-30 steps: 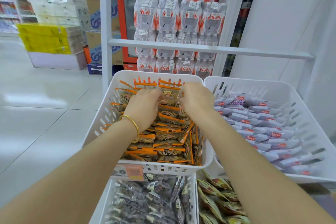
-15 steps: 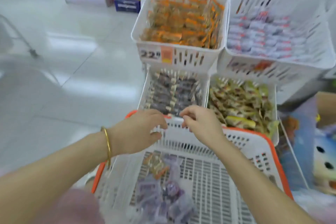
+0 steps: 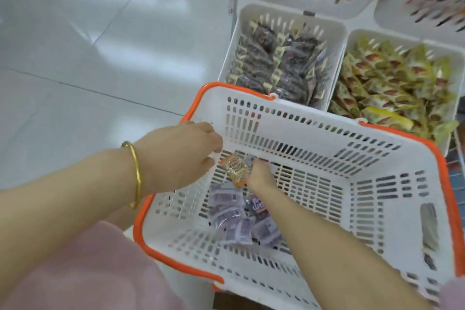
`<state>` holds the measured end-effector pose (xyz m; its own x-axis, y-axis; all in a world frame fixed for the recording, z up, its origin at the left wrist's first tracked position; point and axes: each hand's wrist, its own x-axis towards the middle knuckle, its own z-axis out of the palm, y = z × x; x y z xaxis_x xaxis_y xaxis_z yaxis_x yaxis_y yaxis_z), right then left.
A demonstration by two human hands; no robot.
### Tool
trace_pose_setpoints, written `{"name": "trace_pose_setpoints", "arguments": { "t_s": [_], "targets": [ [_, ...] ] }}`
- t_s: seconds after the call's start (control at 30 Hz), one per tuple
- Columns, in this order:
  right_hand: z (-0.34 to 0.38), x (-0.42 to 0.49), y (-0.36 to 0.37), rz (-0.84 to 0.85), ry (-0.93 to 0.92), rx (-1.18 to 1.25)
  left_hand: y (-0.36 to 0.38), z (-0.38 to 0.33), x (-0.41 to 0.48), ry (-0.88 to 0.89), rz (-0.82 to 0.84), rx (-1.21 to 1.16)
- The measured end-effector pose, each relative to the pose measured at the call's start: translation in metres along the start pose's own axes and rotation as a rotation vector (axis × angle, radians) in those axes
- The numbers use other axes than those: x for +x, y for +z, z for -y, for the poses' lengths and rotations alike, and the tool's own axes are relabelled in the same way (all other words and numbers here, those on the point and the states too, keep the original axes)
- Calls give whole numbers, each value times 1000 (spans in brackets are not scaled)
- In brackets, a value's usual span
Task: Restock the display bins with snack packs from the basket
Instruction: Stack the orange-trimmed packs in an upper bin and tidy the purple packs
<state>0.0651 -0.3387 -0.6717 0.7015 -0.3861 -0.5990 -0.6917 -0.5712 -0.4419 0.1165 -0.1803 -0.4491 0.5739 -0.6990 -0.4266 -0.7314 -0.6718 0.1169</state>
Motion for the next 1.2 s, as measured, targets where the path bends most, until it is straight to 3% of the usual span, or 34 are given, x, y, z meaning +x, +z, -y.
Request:
{"name": "trace_pose_setpoints", "arguments": {
  "t_s": [0.17,0.27,0.43,0.6,0.77,0.83,1.07,1.2],
  "targets": [
    [9,13,16,-76,263,308,12,16,-3,-37,77,-22],
    [10,11,15,-63,317,423,9,20,0,-63,69,-52],
    [5,-24,-43,126,205,1029,-2,9,12,-143,38,-273],
    [15,-71,-115,210,-57,1287,-7,-16,35,-321,-92,-844],
    [36,-111,-166,180,-316,1168,-30,-39,52,-160,-247,-1165],
    [42,-121,-193,71,-383,997,-50,-45,54,-111,-312,-1244],
    [82,-129,-287,-365,-689,407,-116,-51,80,136,-399,-889],
    [110,-118,-322,-440,-733,212,-145,-47,103,165,-568,-771]
  ]
}}
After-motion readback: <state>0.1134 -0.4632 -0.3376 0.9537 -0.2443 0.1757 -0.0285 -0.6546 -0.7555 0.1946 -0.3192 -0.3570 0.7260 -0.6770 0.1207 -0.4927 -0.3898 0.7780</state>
